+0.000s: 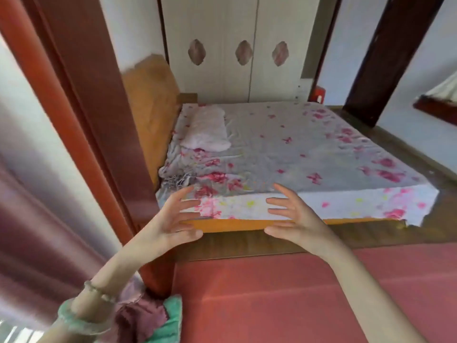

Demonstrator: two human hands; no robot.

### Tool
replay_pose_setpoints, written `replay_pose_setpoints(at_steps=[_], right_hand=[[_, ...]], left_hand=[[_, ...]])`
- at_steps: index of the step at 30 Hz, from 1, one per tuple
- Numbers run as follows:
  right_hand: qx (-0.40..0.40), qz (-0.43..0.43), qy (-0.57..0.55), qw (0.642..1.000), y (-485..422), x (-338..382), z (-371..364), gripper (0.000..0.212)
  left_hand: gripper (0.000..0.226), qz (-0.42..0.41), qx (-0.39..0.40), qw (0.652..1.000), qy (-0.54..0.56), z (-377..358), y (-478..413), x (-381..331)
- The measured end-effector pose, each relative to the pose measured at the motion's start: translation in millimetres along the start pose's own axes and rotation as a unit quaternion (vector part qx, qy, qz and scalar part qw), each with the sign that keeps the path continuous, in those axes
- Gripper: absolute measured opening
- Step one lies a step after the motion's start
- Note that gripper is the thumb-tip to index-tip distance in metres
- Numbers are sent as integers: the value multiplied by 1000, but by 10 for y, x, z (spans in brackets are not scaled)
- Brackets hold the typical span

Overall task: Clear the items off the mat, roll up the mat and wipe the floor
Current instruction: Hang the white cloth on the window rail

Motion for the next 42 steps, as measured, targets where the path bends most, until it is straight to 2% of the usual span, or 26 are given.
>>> replay_pose_setpoints(at_steps=[3,11,16,29,37,42], right_hand=[[-83,-10,-17,996,146,-263,753,80],[-226,-37,-13,973,499,-842,2607,81],[-292,-58,16,955,756,-1112,3515,88],[-472,-122,29,872,1103,-1772,5111,89],[-584,-140,8,800,1045,-2065,6029,92],[-624,-156,1,765,1124,-2267,6419,89]], left_hand=[[106,-11,66,998,2,-711,-533,-67],[94,-44,214,976,13,-2683,-1751,-288],[90,-63,282,957,20,-3748,-2237,-421],[90,-63,441,894,51,-5872,-3514,-576],[90,-95,534,839,47,-7088,-4517,-849],[85,-104,549,828,57,-7795,-4819,-962]])
Point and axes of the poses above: each hand's wrist, its own y-axis away from the middle knuckle, its own z-axis out of the back of the hand, x = y × z, the point moved 7 cm from there along -y, towards the middle knuckle, and after that the axes turned 5 degrees about -x, right-handed, at the moved point
